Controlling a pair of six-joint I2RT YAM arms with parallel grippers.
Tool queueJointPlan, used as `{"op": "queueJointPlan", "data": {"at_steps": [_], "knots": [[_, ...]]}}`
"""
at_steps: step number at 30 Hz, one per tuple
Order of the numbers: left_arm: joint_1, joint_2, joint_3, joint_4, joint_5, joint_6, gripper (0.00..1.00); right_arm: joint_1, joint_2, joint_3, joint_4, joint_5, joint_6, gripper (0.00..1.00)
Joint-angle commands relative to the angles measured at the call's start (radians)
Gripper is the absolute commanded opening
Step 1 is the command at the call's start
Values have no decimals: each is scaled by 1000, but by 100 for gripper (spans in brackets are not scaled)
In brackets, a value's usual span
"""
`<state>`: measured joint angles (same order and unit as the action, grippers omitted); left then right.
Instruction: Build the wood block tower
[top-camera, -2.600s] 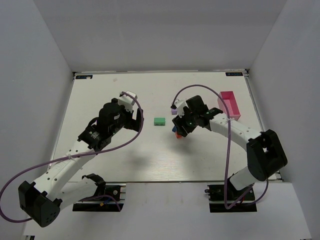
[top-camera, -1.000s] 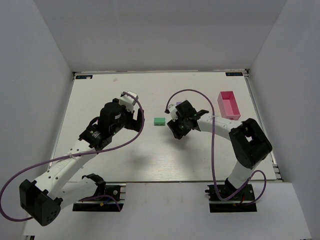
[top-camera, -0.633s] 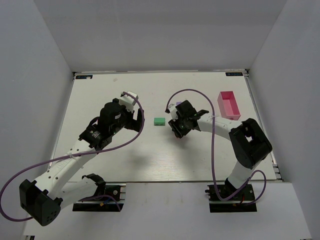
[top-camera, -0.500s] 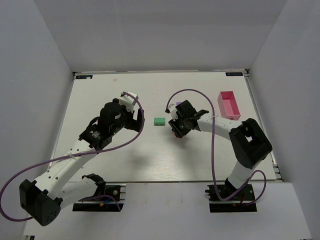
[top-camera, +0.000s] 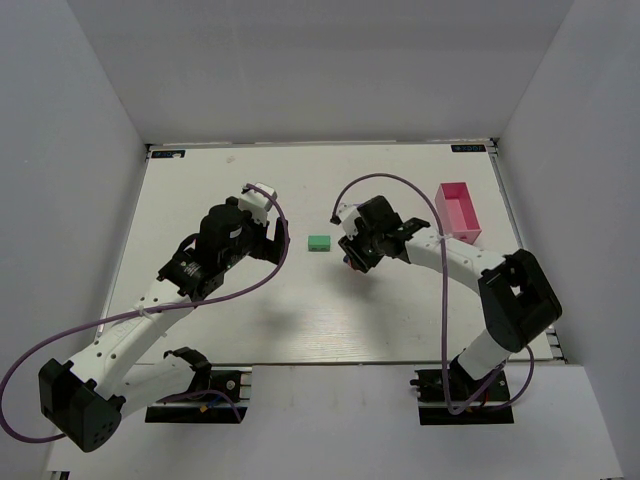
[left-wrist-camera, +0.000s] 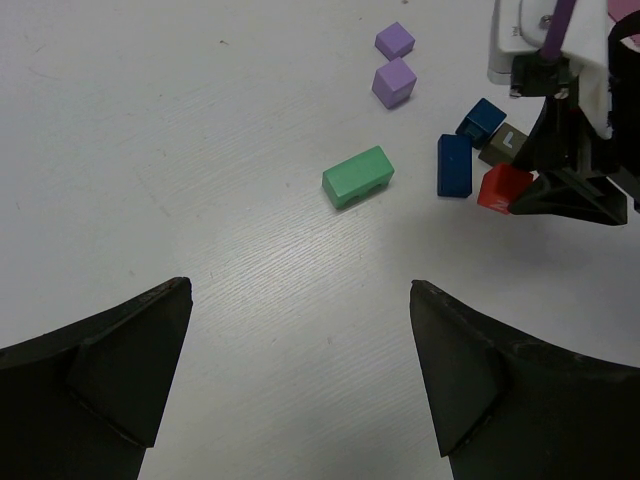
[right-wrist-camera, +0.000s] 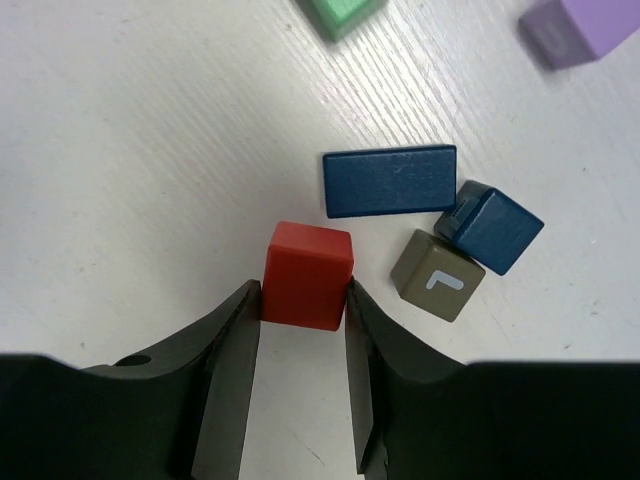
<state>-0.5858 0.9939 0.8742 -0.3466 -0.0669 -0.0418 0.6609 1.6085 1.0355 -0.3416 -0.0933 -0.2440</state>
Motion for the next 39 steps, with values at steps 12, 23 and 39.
{"op": "queueJointPlan", "data": {"at_steps": [12, 23, 39], "knots": [[3, -3, -14, 11, 21, 9, 100, -6, -70, 17, -8, -114, -198, 33], [3, -3, -14, 11, 21, 10, 100, -6, 57, 150, 26, -105, -259, 31], [3, -12, -14, 11, 12, 10, 100, -86, 221, 297, -83, -269, -455, 33]]}}
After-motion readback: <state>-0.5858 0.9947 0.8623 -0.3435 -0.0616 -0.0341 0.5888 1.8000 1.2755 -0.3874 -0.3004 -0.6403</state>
